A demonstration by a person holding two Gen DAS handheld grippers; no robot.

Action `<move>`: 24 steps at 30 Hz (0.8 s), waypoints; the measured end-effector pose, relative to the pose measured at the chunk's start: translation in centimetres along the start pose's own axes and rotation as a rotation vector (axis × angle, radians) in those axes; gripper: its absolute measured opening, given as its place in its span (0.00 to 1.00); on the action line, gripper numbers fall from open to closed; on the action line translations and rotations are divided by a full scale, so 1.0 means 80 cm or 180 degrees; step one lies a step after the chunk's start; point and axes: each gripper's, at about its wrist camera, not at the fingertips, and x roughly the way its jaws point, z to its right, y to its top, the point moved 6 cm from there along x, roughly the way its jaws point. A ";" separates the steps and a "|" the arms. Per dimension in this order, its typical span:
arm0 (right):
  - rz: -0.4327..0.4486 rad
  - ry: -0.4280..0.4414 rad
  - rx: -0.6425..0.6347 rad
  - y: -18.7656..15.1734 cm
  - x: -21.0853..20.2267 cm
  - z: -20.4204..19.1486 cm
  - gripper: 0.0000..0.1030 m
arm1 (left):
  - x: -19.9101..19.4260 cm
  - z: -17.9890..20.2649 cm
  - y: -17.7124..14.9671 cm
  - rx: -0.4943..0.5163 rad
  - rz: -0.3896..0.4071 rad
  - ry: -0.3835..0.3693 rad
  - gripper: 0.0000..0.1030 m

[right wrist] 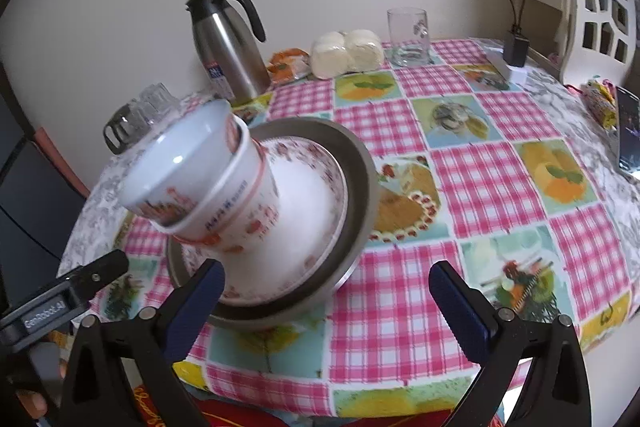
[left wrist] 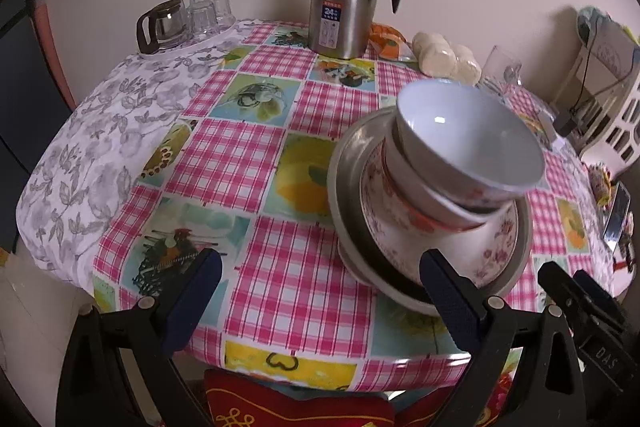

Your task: Organize plates and bowls

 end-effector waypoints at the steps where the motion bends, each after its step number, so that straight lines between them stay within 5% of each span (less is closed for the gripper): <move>1: -0.0003 -0.0017 -0.0005 -0.002 0.000 0.000 1.00 | 0.000 0.002 -0.003 0.0017 -0.0013 -0.0011 0.96; 24: -0.0077 -0.0238 -0.0073 -0.025 -0.006 0.011 1.00 | 0.005 0.030 -0.032 0.0462 -0.0169 0.0325 0.96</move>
